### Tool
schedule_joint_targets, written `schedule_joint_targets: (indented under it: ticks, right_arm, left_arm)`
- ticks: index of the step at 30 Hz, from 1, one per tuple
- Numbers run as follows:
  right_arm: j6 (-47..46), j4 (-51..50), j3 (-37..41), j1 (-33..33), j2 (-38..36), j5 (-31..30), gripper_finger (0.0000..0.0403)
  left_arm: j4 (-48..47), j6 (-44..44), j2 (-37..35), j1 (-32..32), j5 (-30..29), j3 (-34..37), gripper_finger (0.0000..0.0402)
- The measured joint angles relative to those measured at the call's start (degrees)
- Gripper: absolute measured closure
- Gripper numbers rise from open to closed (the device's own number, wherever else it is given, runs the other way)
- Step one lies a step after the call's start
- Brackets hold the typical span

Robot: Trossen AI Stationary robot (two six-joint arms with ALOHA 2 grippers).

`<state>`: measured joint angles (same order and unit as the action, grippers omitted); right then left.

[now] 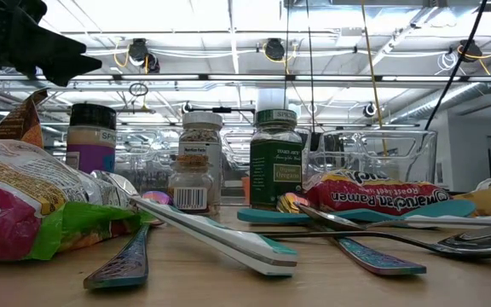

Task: Pick & Place Food Item
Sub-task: Put the orange noodle pack into the left transparent bin

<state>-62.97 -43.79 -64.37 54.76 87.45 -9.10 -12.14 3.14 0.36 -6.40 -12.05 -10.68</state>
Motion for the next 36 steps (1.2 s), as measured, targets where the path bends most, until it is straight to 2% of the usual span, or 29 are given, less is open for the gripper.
schedule_joint_targets:
  ticks: [4,14,31,36]
  right_arm:
    - [-3.38,0.19,2.33,-0.02,0.62,3.16,0.0162]
    - [-5.61,0.26,6.15,-0.44,0.64,3.82,0.0220]
    - [-5.41,2.94,6.20,-4.84,-1.05,12.38,0.0394]
    - [-6.62,4.90,6.20,-6.62,-4.88,12.23,0.0396]
  left_arm:
    - [0.00,0.00,0.00,0.00,0.02,0.00,0.0131]
    - [0.00,0.01,0.00,0.00,0.00,0.00,0.0131]
    - [0.00,0.00,0.00,0.00,0.00,0.00,0.0131]
    - [0.00,0.00,-0.02,0.00,0.00,0.00,0.0131]
